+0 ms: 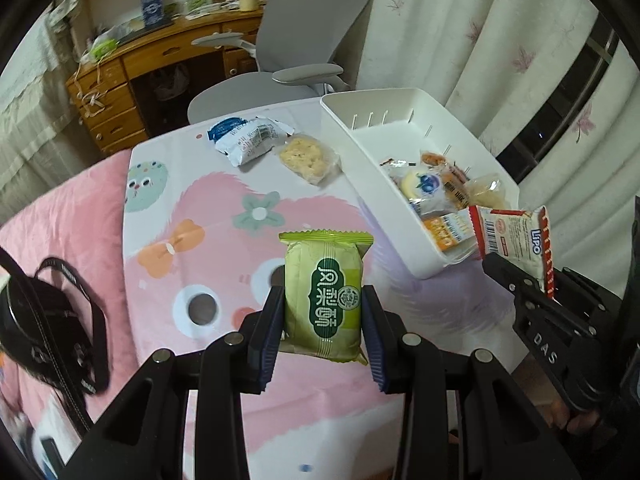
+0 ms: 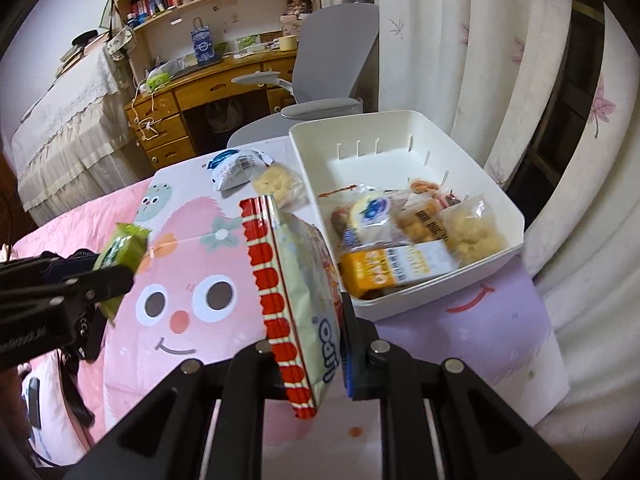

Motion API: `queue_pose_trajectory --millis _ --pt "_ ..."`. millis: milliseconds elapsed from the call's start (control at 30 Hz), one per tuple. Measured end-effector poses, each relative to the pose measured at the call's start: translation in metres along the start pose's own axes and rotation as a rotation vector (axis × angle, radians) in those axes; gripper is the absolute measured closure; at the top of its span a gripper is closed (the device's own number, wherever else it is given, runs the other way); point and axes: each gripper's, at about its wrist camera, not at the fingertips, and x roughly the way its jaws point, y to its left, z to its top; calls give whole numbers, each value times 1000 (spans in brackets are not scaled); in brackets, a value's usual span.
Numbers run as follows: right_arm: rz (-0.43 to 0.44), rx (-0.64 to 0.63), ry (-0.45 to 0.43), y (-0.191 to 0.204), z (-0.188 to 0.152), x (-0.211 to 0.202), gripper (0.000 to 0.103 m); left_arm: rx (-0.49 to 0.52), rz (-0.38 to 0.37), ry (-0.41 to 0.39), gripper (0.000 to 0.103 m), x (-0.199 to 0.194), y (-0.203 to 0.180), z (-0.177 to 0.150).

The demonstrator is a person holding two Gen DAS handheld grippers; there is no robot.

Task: Organize snacks
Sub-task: 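Carry the green packet and Cookies packet over the white tray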

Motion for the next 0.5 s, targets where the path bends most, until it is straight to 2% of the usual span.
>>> queue_pose_trajectory --millis 233,500 --pt "62 -59 19 -55 21 9 89 -76 7 -28 67 7 -50 10" --pt "102 -128 12 -110 50 20 89 -107 5 -59 67 25 -107 37"
